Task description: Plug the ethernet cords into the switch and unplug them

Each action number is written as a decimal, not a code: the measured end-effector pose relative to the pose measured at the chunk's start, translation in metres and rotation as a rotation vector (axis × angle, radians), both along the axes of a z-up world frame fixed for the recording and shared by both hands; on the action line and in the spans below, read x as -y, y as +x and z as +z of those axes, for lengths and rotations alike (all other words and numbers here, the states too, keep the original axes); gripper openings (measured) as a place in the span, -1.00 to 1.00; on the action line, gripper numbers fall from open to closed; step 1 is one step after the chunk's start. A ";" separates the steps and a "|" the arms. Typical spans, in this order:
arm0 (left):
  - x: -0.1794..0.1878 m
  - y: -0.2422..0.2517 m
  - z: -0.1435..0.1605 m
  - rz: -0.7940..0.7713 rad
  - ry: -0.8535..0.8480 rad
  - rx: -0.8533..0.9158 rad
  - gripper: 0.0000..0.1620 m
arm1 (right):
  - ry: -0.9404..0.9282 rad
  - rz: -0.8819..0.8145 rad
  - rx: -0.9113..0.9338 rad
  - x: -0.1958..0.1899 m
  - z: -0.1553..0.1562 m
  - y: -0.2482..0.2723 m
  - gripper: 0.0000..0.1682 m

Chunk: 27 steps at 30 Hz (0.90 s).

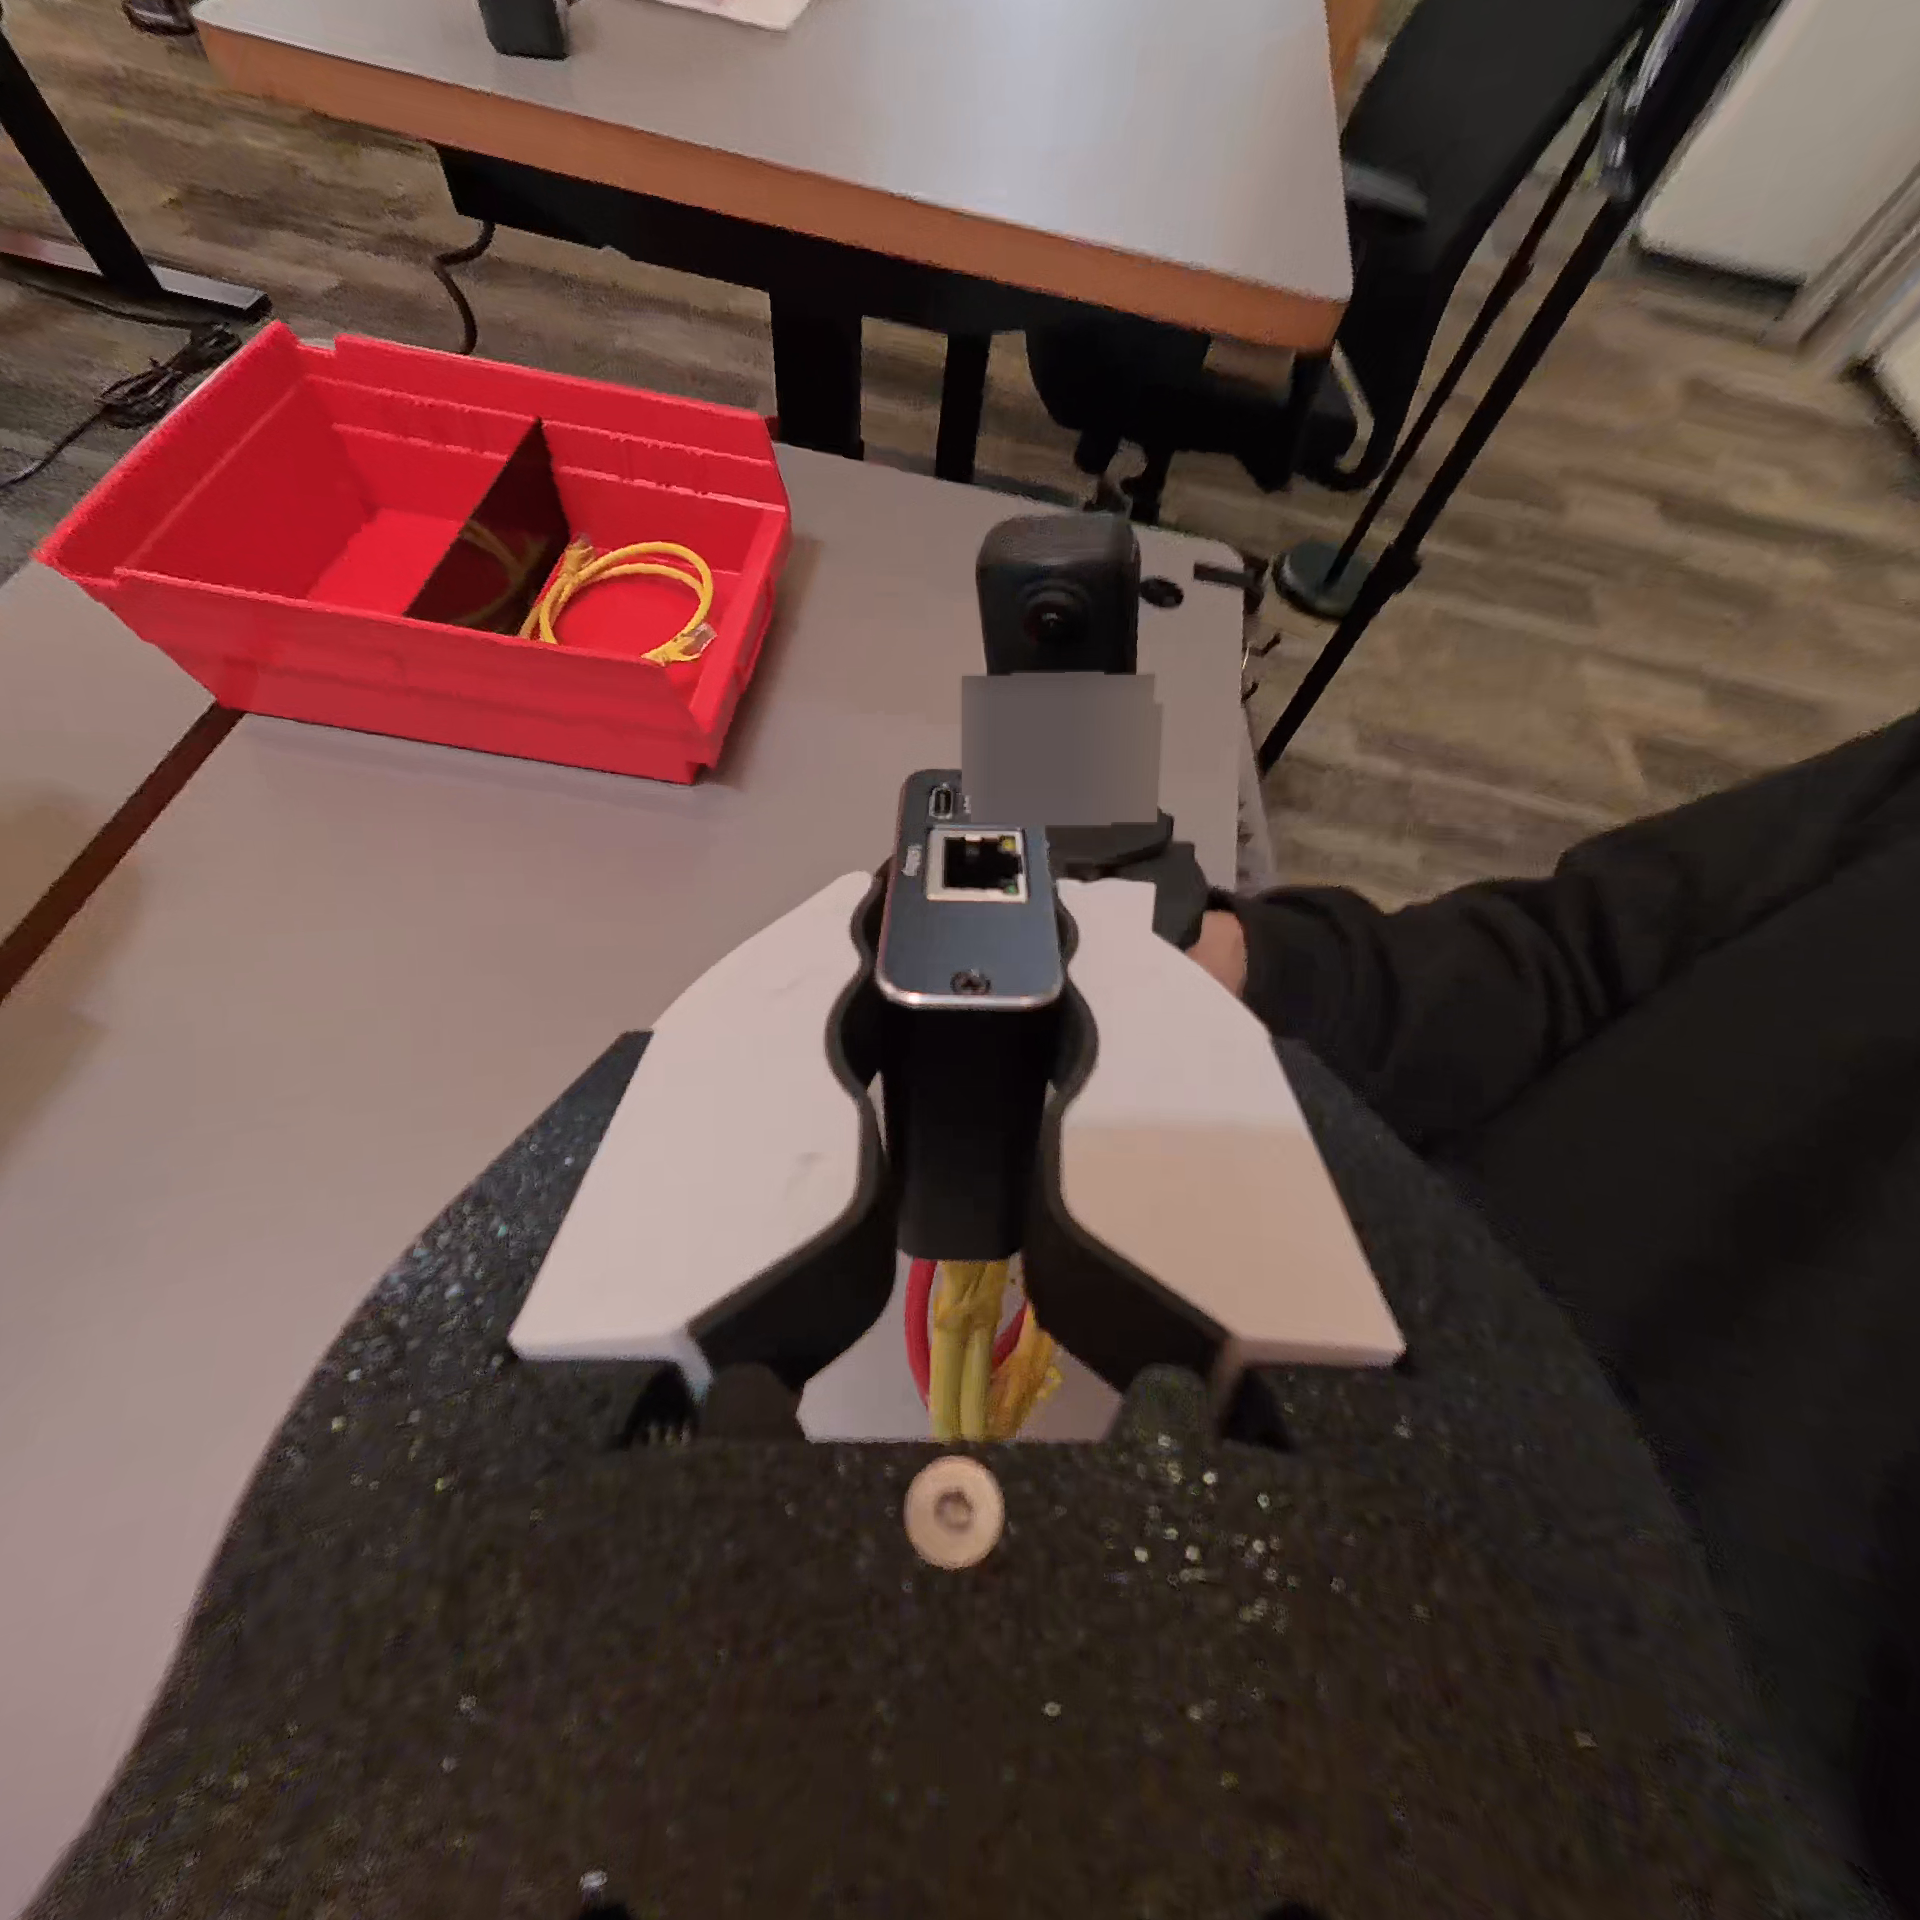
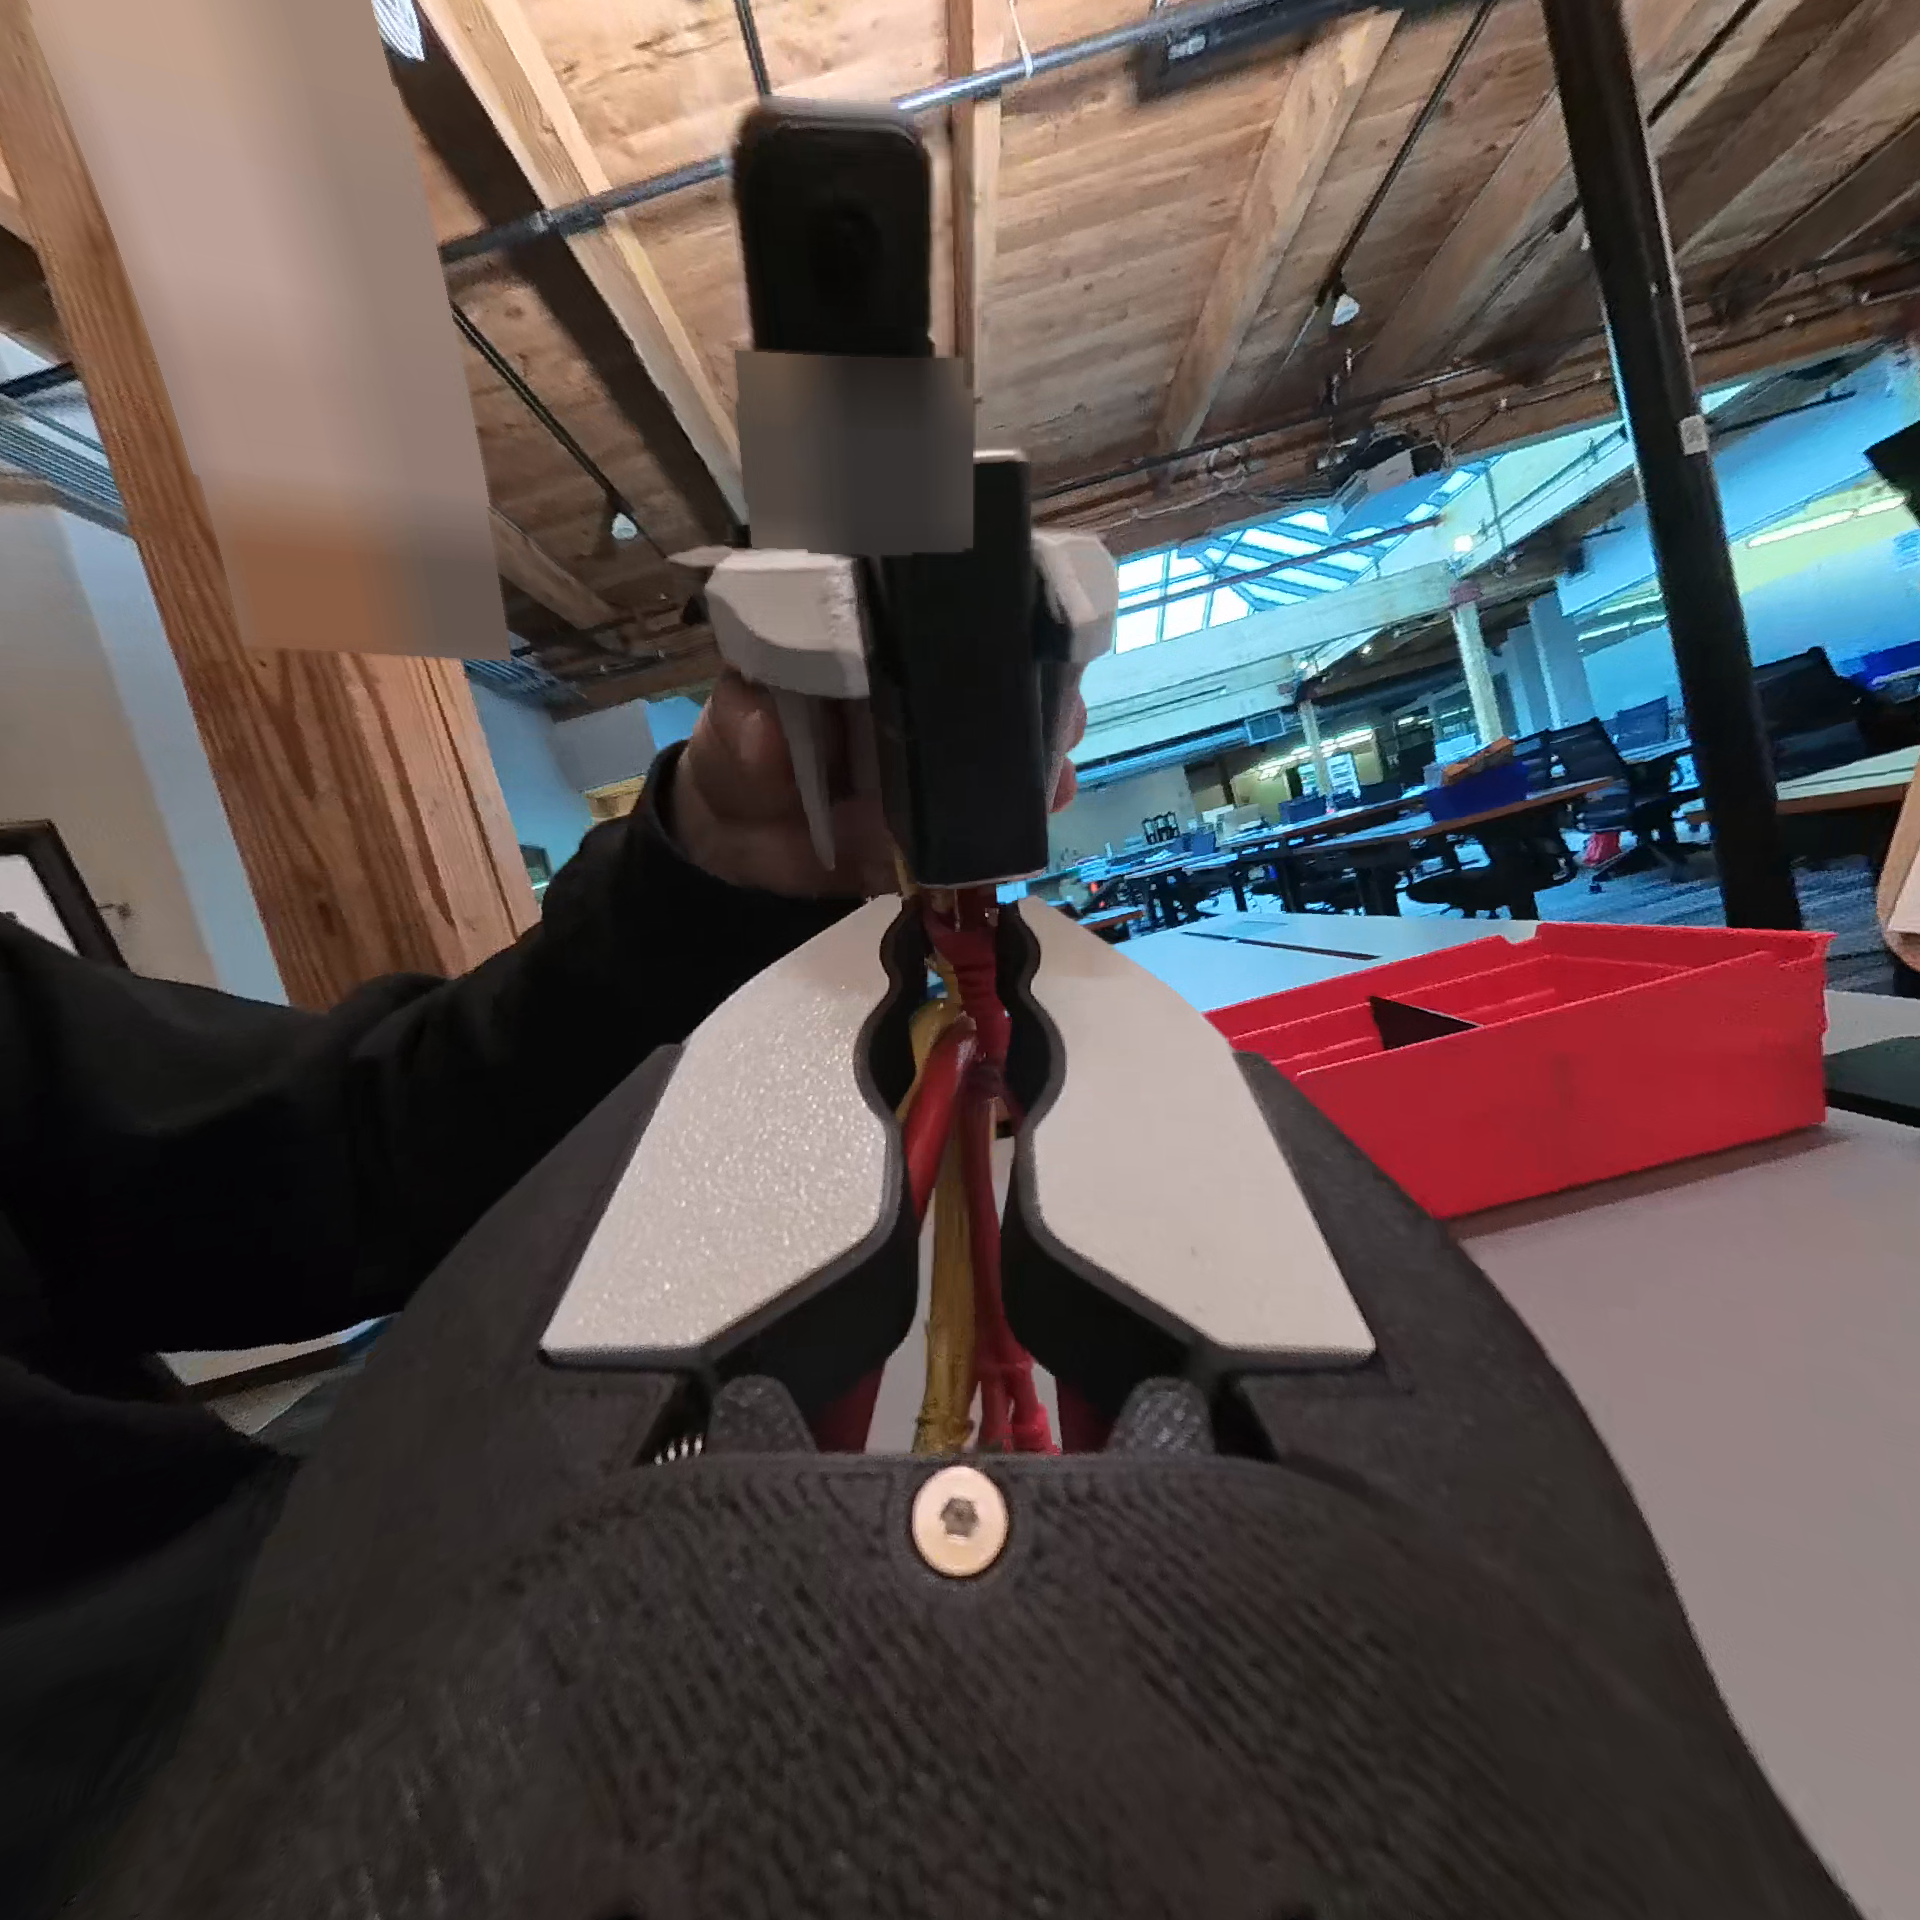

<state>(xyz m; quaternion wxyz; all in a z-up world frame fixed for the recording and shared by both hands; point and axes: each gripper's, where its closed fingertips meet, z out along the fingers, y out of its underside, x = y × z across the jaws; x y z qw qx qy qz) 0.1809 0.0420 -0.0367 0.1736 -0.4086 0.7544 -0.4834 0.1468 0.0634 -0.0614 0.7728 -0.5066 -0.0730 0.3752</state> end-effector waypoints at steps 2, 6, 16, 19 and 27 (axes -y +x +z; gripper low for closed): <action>0.004 -0.002 0.002 -0.021 0.037 -0.003 -0.66 | 0.000 0.018 0.001 0.002 0.002 -0.003 -0.82; 0.012 -0.004 0.009 -0.052 0.046 -0.006 -0.66 | 0.023 0.002 0.041 0.007 0.011 -0.007 -0.82; 0.017 -0.001 0.016 -0.062 0.019 0.004 -0.66 | 0.083 -0.036 0.026 0.010 0.018 -0.005 -0.82; 0.018 -0.002 0.014 -0.070 0.015 0.003 -0.66 | 0.084 -0.054 0.048 0.008 0.017 -0.006 -0.80; 0.017 -0.005 0.007 -0.081 0.049 -0.018 -0.66 | 0.054 -0.042 0.090 0.007 0.012 -0.008 -0.78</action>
